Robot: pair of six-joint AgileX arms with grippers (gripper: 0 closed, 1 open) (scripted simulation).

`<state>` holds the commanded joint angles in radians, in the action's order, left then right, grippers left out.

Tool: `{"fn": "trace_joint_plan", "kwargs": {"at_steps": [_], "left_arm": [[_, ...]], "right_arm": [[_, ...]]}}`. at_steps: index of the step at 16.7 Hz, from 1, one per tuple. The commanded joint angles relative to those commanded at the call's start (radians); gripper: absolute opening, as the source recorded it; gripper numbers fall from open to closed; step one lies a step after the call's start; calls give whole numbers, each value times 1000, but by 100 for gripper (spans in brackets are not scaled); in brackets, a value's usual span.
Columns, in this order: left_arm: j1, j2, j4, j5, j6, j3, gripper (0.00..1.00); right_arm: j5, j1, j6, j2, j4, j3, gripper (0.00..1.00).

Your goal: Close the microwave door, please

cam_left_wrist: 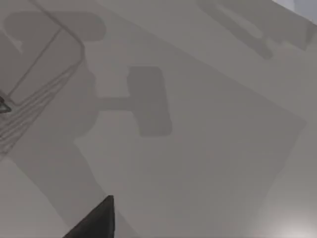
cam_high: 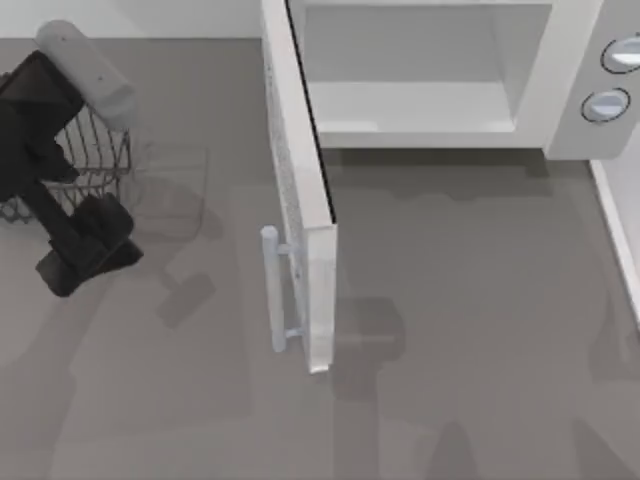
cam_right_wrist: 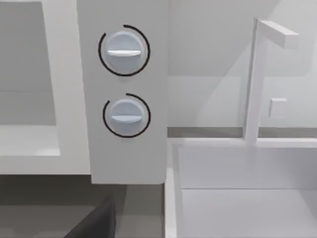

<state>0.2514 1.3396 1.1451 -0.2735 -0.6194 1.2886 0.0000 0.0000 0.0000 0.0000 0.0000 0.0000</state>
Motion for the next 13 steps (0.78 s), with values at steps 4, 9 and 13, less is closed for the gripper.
{"fn": "trace_joint_plan", "kwargs": {"at_steps": [4, 9, 13], "left_arm": [[66, 255, 202, -77, -156, 349, 100], [125, 440, 329, -153, -301, 670, 100], [140, 480, 350, -175, -339, 750, 100]], "right_arm": [[0, 0, 0, 0, 0, 0, 100], [0, 0, 0, 0, 0, 0, 100], [0, 0, 0, 0, 0, 0, 100]]}}
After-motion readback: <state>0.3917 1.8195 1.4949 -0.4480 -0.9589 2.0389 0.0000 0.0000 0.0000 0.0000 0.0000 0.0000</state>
